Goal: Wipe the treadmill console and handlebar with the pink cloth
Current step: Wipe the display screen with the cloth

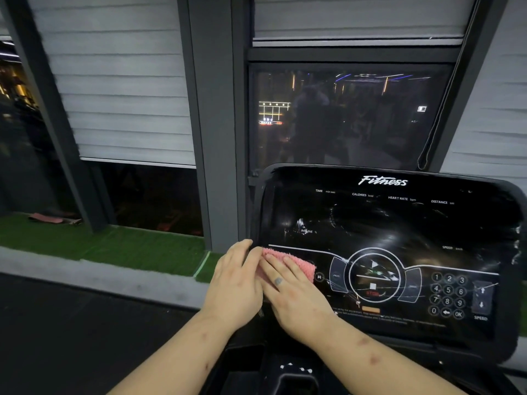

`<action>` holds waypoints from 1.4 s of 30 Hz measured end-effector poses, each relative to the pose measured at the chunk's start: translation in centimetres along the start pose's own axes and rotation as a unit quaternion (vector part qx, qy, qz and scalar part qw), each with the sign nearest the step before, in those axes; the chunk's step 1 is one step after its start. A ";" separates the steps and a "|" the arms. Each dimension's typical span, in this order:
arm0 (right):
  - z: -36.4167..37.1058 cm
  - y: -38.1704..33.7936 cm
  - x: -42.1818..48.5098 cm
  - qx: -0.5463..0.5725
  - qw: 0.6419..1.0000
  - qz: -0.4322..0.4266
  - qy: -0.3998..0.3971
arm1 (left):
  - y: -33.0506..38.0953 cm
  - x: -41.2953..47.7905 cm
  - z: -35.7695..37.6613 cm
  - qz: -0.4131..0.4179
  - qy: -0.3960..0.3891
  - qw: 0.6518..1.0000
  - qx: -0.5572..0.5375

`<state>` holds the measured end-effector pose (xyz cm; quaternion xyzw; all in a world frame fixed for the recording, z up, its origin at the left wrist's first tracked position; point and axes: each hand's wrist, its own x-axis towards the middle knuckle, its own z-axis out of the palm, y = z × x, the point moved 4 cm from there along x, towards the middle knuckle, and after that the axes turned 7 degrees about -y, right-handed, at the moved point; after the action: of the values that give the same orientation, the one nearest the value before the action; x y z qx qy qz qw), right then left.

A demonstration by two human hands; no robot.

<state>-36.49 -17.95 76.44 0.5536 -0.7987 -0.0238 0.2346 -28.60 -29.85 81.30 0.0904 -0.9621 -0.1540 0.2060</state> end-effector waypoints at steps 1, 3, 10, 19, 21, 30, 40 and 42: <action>0.2 -0.2 -0.3 0.001 1.000 -0.003 -0.005 | 0.0 0.0 0.0 0.000 -0.004 1.000 0.001; 0.4 -0.6 -0.9 -0.002 1.000 -0.005 -0.016 | 0.1 0.1 0.0 0.004 -0.008 1.000 0.004; 0.7 -0.8 -2.0 0.017 0.998 -0.007 -0.064 | 0.5 0.2 0.5 0.008 -0.023 1.000 0.014; 0.5 1.2 -4.1 0.014 0.996 -0.018 -0.091 | 1.1 0.1 0.9 -0.015 -0.025 0.999 0.034; 0.4 1.8 -5.0 0.017 0.994 -0.014 -0.103 | 1.4 0.0 1.0 -0.020 -0.023 0.999 0.036; -0.6 4.6 -8.7 0.006 0.996 -0.003 -0.087 | 1.9 0.1 2.4 -0.051 -0.018 0.998 0.030; -1.5 8.0 -12.7 -0.025 0.998 -0.005 -0.062 | 4.2 0.5 3.8 -0.045 0.004 0.994 0.095; -1.6 8.8 -13.5 -0.026 0.998 0.000 -0.065 | 5.6 0.4 4.3 -0.024 -0.007 0.994 0.106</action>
<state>-39.79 -2.09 75.77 0.5449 -0.8112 -0.0806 0.1966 -31.40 -23.62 79.55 0.1337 -0.9720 -0.0570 0.1844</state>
